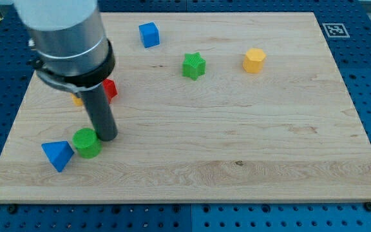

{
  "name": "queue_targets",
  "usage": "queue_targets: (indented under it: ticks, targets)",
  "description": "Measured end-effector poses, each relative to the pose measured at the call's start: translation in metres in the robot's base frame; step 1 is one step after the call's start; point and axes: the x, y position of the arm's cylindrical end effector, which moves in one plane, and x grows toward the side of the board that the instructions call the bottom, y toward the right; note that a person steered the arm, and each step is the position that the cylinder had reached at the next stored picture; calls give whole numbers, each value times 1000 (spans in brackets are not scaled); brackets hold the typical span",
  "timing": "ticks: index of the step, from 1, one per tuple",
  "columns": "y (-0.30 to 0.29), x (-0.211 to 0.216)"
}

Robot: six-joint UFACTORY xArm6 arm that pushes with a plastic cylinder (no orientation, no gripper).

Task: Push the group of blocks a bit up

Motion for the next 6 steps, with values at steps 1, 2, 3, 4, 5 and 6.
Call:
queue_targets:
  ticks: [1, 2, 3, 4, 5, 6]
  targets:
    - [-14, 1]
    - [-25, -37]
    - [-42, -71]
    - [-46, -92]
    - [-46, -99]
    - [-46, -99]
